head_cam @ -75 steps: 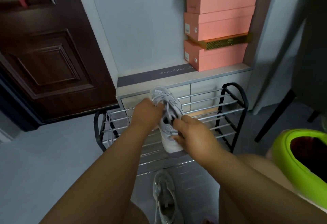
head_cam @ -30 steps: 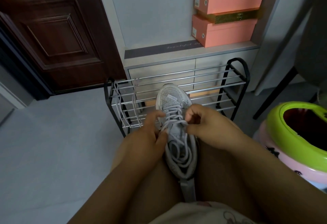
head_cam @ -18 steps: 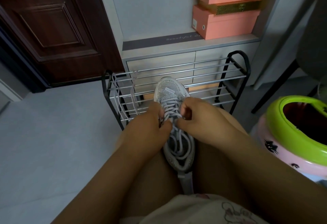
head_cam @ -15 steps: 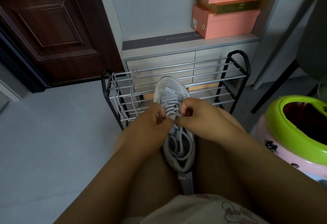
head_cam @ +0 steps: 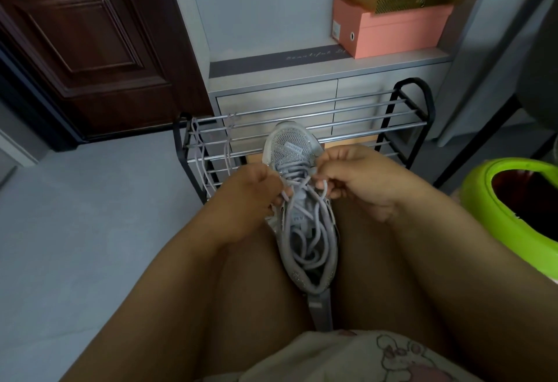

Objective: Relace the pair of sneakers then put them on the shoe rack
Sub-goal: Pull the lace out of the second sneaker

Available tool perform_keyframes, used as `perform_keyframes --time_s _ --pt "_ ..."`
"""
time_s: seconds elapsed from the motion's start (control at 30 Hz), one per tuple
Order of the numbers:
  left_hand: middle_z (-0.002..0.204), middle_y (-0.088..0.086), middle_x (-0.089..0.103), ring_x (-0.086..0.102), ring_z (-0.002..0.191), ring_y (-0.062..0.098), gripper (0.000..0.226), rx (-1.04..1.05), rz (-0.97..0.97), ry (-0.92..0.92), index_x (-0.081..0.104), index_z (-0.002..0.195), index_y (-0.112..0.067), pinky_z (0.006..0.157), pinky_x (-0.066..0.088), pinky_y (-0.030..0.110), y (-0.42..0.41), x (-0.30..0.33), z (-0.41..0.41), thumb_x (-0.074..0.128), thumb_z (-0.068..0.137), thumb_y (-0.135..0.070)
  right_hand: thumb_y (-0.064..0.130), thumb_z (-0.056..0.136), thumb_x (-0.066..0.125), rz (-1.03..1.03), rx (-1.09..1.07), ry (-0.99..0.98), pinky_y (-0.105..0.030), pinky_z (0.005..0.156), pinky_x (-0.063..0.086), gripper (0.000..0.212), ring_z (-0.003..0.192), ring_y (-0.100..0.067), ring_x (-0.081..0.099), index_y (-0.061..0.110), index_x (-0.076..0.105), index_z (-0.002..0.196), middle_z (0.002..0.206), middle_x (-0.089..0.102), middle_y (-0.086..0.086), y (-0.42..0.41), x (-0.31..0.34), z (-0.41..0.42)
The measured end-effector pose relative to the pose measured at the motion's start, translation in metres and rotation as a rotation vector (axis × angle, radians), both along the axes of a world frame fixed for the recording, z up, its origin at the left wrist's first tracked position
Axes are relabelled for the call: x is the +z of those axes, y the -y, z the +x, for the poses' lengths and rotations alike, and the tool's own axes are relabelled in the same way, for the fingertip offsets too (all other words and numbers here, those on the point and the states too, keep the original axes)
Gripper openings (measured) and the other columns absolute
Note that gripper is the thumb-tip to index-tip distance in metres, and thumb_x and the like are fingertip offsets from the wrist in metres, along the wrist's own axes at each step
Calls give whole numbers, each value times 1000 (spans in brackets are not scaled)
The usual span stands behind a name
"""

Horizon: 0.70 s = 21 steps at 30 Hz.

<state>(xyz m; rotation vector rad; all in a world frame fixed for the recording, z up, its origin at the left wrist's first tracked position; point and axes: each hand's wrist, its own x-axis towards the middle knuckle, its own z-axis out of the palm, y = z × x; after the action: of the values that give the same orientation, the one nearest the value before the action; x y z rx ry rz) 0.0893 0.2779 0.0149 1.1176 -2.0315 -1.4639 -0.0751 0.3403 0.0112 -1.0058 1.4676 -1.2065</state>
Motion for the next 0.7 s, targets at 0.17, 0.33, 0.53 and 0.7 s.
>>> perform_keyframes --time_s 0.17,0.33,0.53,0.7 --pt "62 2 58 55 62 15 19 -7 187 -213 58 71 -11 64 49 25 6 -1 6 56 87 0 0 76 64 16 19 220 -18 47 45 23 47 -11 46 15 50 66 49 49 0 -1 0 -10" --pt "55 1 51 47 49 10 7 46 531 -638 56 81 -10 60 55 29 10 -5 20 57 79 -3 8 68 64 21 5 547 -26 57 54 22 44 -8 42 17 50 53 49 39 2 -10 2 -26" --pt "52 1 47 34 39 8 8 150 200 -346 56 83 -15 36 31 17 20 1 39 61 87 -10 -2 63 73 -158 -16 390 -13 40 23 35 35 -2 26 17 44 66 46 36 7 -21 5 -52" --pt "64 -3 65 57 54 2 8 31 -417 145 64 77 -28 53 43 17 19 9 47 65 85 -29 -6 77 69 -250 3 -490 -20 53 40 20 55 -15 45 11 58 73 64 49 -10 -26 9 -54"
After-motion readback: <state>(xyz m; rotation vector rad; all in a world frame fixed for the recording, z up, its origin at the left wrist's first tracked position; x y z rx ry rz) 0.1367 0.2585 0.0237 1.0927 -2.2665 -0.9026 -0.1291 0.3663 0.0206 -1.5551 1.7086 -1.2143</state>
